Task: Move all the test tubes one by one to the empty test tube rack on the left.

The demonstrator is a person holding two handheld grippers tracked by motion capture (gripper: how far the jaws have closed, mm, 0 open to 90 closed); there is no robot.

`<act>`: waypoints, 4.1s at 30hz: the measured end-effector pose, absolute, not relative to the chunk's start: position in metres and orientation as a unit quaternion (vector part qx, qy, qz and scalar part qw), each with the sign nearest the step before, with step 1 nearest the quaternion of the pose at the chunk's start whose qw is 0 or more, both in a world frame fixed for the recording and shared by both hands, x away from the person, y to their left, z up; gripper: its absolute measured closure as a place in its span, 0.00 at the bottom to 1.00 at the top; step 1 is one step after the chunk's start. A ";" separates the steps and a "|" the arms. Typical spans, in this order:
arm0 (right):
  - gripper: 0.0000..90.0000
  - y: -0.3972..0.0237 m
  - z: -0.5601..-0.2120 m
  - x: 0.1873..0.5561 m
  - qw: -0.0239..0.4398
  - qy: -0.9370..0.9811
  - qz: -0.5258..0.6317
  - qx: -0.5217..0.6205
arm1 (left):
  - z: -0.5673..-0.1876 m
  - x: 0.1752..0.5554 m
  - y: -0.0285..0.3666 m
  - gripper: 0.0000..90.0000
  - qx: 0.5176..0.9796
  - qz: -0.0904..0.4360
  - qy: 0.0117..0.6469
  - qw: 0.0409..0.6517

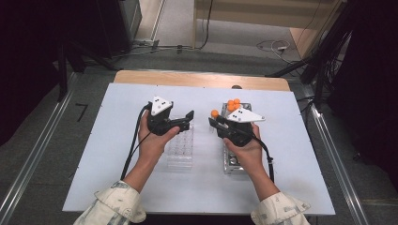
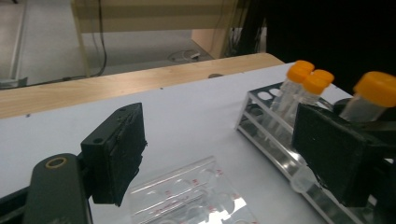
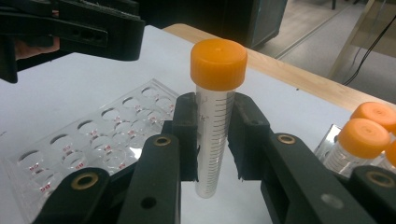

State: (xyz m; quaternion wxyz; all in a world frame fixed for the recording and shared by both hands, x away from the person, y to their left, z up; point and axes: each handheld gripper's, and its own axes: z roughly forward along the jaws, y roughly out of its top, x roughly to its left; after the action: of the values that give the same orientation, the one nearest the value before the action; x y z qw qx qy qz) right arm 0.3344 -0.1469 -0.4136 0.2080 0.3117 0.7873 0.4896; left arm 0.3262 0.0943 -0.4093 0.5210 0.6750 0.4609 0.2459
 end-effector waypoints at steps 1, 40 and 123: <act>0.79 -0.146 -0.414 0.335 0.207 0.789 0.488 0.312 | -0.409 0.326 0.092 0.21 0.678 0.245 0.458 0.521; 0.79 -0.135 -0.423 0.334 0.177 0.802 0.485 0.299 | -0.406 0.318 0.040 0.79 0.722 0.233 0.361 0.542; 0.24 -0.167 -0.419 0.328 0.171 0.782 0.507 0.320 | -0.431 0.351 0.078 0.74 0.728 0.264 0.414 0.479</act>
State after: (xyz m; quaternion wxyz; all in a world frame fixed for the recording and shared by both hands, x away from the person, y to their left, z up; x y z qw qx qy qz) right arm 0.3281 -0.1672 -0.4190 0.1713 0.3200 0.7817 0.5072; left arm 0.3505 0.0779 -0.4314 0.4788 0.7280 0.4136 0.2641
